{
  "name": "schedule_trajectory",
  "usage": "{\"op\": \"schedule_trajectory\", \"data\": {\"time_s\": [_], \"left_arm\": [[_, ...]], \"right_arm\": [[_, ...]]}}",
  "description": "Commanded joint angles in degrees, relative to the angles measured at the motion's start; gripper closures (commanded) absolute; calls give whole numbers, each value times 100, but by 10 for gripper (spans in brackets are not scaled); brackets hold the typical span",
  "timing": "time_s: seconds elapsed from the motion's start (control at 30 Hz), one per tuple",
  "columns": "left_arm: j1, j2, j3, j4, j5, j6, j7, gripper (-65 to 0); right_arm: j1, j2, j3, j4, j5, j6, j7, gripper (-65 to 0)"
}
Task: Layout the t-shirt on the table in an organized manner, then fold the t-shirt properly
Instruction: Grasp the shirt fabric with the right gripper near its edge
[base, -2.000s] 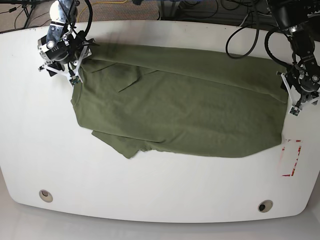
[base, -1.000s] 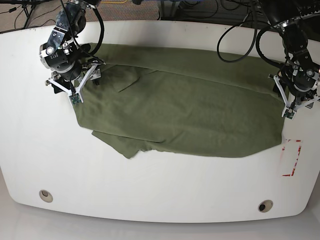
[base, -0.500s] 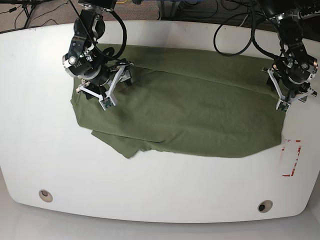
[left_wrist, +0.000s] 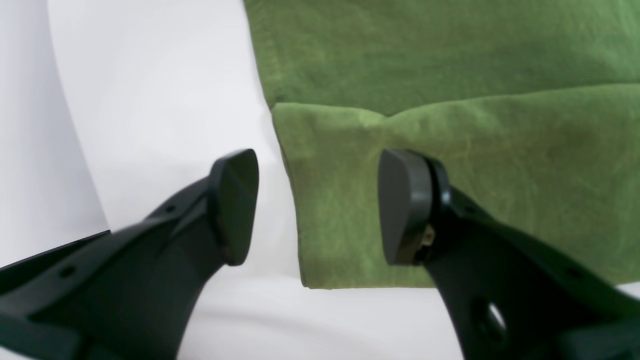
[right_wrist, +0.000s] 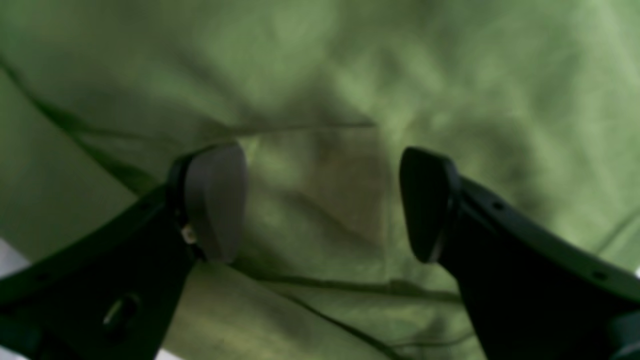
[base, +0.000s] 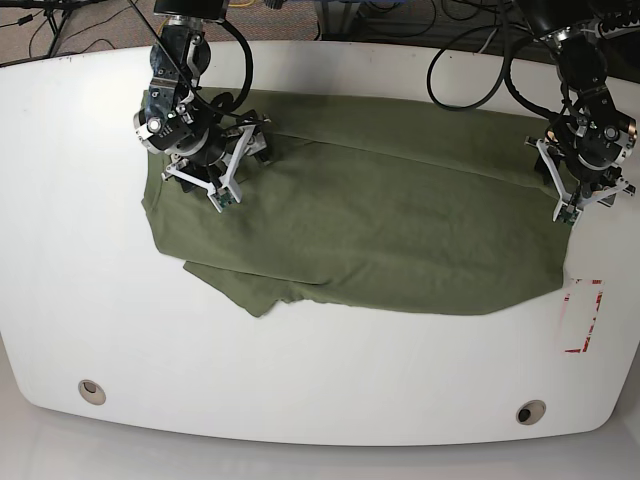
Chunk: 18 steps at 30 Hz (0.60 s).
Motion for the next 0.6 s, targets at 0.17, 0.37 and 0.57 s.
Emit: {"op": "schedule_trajectory", "data": {"time_s": [0.17,0.37,0.57], "left_arm": [[-56,-66,-23,101,3,36,-48,-358],[-56,-102,-23,101,3,36,-48,-358],[-56,-146,-14,101,3,36,-48,-358]], "right_arm": [[38,64,28,-189,66,-10,336,-320],[38,64,28,-233,66,-10,345,-138],[20,64,20,-206,66,-10,345,-17]]}}
